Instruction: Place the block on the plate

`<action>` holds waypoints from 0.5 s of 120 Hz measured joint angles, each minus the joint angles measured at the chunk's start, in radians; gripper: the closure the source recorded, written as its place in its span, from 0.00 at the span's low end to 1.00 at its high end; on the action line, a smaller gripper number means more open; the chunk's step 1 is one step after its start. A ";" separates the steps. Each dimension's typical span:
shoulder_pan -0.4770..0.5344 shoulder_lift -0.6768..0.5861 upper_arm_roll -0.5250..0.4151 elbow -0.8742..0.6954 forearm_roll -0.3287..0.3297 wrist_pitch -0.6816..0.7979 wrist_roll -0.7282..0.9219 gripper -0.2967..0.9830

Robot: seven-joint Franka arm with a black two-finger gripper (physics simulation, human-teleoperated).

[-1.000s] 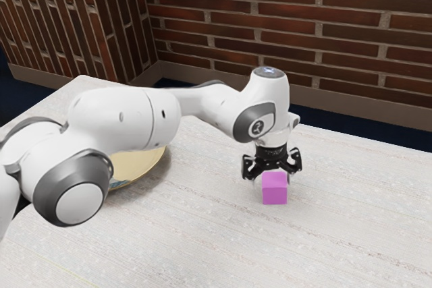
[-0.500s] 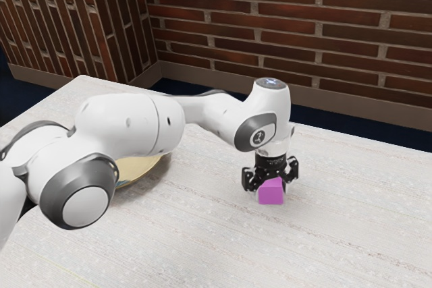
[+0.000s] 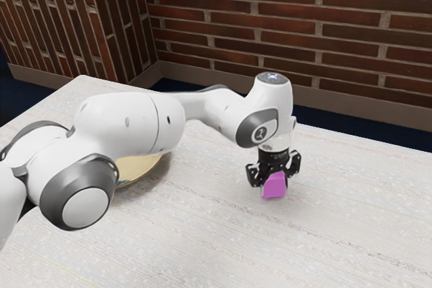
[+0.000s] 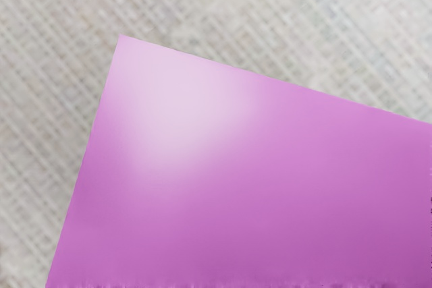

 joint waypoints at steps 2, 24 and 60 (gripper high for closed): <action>0.000 -0.002 0.000 0.001 0.003 0.001 -0.001 0.40; 0.012 -0.067 0.021 -0.008 0.050 -0.005 -0.014 0.44; 0.089 -0.247 0.084 -0.146 0.119 -0.063 -0.035 0.47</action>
